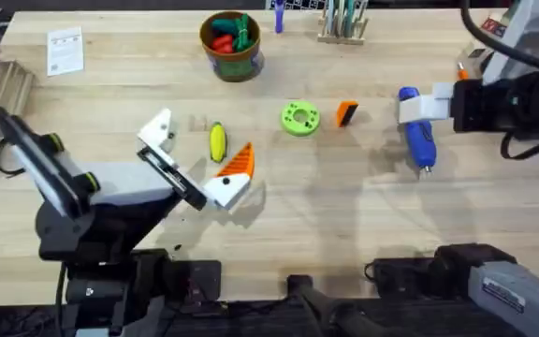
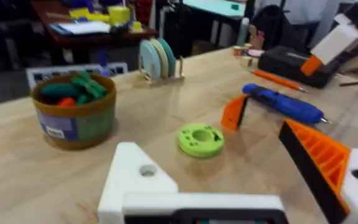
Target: Pick up the gripper from the table and insert it into the empty holder that is missing its gripper. Then pick up a screw, insert it into the mounting hole, and use the screwdriver to tighten it. Finally, clean up the table by picking up the vegetable and placing it into the bucket.
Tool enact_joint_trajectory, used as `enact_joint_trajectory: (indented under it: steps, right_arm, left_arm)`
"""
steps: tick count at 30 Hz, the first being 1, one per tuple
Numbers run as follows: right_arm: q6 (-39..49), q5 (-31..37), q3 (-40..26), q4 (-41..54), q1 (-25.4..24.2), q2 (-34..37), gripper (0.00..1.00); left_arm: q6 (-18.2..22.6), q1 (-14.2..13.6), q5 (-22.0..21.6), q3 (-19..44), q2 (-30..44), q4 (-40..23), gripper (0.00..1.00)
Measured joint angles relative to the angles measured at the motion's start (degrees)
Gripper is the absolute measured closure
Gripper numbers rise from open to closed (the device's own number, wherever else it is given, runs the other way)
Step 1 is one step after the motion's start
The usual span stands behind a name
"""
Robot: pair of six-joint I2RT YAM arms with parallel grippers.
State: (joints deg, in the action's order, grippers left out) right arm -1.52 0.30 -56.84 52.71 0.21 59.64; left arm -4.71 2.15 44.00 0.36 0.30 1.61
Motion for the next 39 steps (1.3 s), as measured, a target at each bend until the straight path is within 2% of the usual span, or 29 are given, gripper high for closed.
enact_joint_trajectory:
  steps: [5, 12, 16, 26, 39]
  right_arm:
    - [0.0, 0.0, 0.0, 0.0, 0.0, 0.0, 0.009]
    - [0.0, 0.0, 0.0, 0.0, 0.0, 0.0, 0.009]
    - [0.0, 0.0, 0.0, 0.0, 0.0, 0.0, 0.010]
    - [0.0, 0.0, 0.0, 0.0, 0.0, 0.0, 0.009]
    - [0.0, 0.0, 0.0, 0.0, 0.0, 0.0, 0.009]
  left_arm:
    - [0.0, 0.0, 3.6, 0.0, 0.0, -5.4, 0.015]
    - [3.6, 0.0, 12.2, 0.3, 0.0, -7.2, 0.014]
    - [5.2, 0.0, 14.8, 0.3, 0.0, -7.6, 0.014]
    - [6.3, 0.0, 19.3, 0.3, 0.0, -8.2, 0.015]
    - [6.4, 0.0, 19.9, 0.3, 0.0, -8.3, 0.015]
